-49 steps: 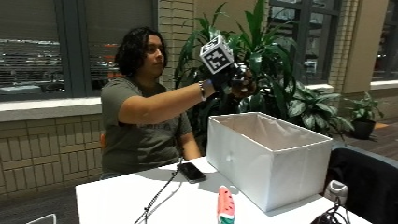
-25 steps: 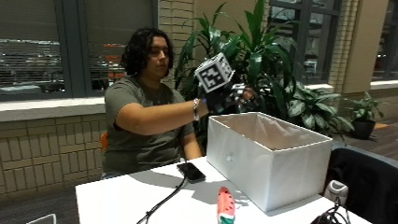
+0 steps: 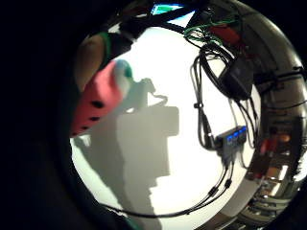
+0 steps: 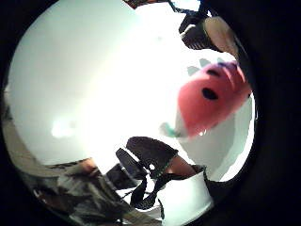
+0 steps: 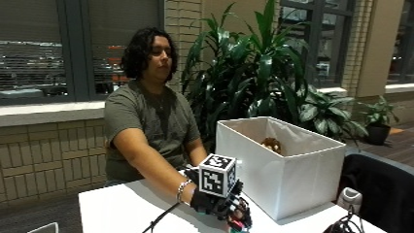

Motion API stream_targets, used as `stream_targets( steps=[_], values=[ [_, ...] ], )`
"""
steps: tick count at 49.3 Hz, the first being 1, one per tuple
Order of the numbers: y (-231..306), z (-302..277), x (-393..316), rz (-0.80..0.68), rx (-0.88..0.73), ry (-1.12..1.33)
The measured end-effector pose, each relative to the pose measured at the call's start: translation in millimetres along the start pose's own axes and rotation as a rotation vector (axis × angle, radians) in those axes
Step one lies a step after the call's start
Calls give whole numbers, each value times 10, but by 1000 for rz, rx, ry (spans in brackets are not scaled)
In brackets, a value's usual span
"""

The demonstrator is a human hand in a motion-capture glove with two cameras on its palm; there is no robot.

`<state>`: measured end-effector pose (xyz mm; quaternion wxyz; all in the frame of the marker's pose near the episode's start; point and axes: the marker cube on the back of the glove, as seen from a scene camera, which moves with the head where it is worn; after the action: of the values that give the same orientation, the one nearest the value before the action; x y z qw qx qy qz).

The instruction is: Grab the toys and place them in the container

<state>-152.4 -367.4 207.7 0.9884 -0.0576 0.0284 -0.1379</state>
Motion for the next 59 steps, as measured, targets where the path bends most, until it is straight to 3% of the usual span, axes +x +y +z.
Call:
stream_targets(
  steps=[8, 13, 20, 24, 26, 38, 41, 47, 59],
  values=[
    [-10, -48, -154, -48, 252, -46],
    [88, -505, -323, -80, 419, -148],
    [172, -1287, -673, -145, 508, -159],
    [219, -1667, -894, -327, 561, -58],
    [259, -1868, -1082, -399, 561, -61],
    [193, -2915, -2240, -484, 539, -215],
    [58, -3033, -2487, -437, 544, -143],
    [-114, -3174, -2992, -509, 499, -222],
    [-341, -3079, -3133, -507, 467, -188]
  ],
)
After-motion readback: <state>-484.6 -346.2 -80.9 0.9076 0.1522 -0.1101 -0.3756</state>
